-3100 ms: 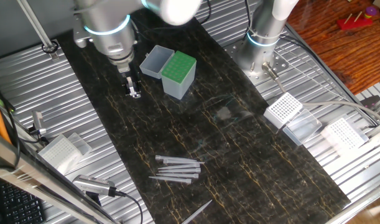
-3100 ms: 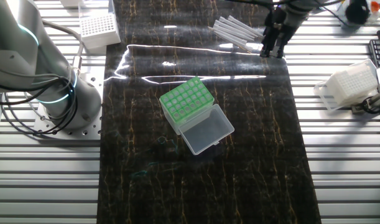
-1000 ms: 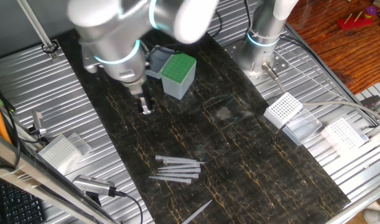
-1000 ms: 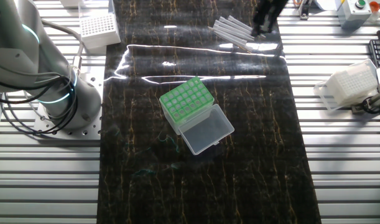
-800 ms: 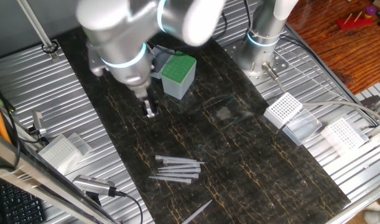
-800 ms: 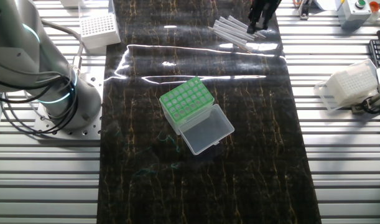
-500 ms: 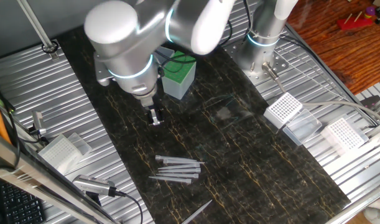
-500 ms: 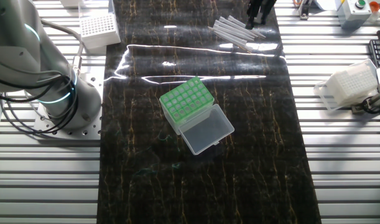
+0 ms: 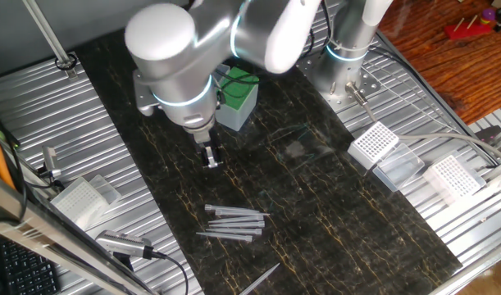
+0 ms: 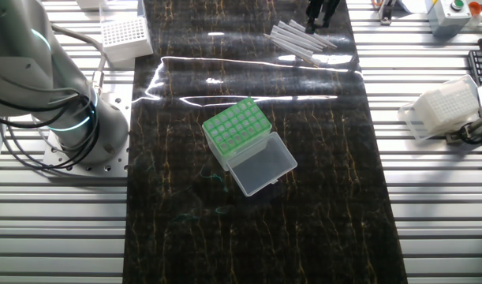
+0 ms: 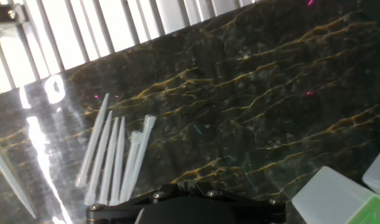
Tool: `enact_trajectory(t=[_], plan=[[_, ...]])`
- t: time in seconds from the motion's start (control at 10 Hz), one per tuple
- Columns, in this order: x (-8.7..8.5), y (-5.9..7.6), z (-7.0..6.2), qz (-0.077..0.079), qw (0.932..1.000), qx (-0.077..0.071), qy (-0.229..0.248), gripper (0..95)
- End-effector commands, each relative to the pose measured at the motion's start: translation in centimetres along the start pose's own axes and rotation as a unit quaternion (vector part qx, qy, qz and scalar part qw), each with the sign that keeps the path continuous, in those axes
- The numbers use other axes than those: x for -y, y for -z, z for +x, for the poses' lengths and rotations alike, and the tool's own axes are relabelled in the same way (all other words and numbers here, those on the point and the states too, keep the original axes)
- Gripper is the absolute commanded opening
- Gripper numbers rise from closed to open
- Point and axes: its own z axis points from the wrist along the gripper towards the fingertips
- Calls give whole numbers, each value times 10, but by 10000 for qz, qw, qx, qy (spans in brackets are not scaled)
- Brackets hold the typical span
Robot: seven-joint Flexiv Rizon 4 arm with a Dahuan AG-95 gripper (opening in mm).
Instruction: Insert a large pipette tip into the holder for large pipette tips
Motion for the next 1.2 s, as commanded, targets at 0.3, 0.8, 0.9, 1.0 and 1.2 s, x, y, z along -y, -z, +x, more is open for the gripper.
enact_trajectory(t=[0.3,0.8,0.9,1.0,1.2], plan=[[4,-40,-8,-41,9998,213,3,0],[-6,-64,5,-28,9994,333,0,0],[-8,-65,8,-62,9994,331,3,0],[-9,-65,8,-70,9994,350,5,0],[-9,-65,8,-37,9994,343,19,0]])
